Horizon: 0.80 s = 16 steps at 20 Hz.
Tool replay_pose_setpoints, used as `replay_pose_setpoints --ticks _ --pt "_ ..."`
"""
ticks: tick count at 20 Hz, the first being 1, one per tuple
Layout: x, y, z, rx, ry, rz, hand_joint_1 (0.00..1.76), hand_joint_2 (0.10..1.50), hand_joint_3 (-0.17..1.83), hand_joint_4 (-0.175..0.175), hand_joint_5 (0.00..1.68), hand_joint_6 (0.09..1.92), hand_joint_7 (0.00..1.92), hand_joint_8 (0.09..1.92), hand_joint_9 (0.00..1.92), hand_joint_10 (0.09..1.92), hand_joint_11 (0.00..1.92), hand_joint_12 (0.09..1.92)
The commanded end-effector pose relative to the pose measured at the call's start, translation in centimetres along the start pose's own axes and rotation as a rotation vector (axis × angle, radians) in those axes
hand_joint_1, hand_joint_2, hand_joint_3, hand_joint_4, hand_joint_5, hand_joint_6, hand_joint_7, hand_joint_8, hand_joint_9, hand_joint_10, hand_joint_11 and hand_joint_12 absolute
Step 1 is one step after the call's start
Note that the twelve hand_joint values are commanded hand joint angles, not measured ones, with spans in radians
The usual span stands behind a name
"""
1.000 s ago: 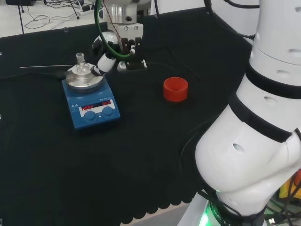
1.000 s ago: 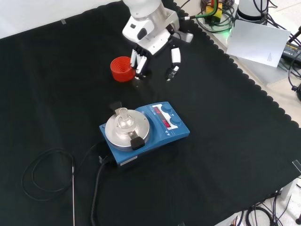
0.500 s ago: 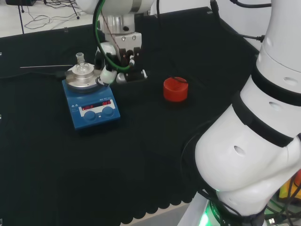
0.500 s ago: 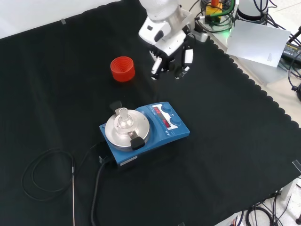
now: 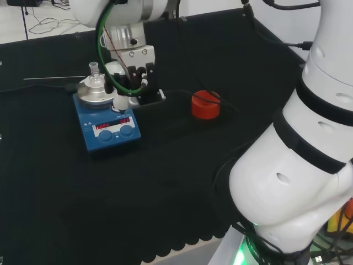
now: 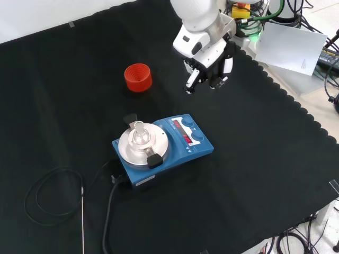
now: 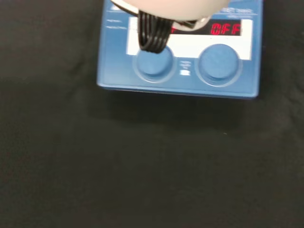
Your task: Turn on the heater.
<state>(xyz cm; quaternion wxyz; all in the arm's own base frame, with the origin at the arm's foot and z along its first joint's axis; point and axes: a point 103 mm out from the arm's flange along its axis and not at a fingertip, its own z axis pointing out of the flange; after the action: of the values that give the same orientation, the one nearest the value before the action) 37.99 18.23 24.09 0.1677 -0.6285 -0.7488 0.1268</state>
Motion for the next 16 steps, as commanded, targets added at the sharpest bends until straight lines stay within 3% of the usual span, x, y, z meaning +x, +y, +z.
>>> replay_pose_setpoints --ticks 1,16 --pt "0.5 -0.1 2.3 0.082 -0.077 0.004 1.37 0.7 0.92 -0.103 0.4 0.7 1.51 1.59 1.65 1.45 1.37 1.22" --pt "2.1 0.8 5.5 0.239 -0.075 -0.043 1.4 0.65 1.02 -0.076 0.29 0.65 1.53 1.59 1.66 1.44 1.32 1.29"
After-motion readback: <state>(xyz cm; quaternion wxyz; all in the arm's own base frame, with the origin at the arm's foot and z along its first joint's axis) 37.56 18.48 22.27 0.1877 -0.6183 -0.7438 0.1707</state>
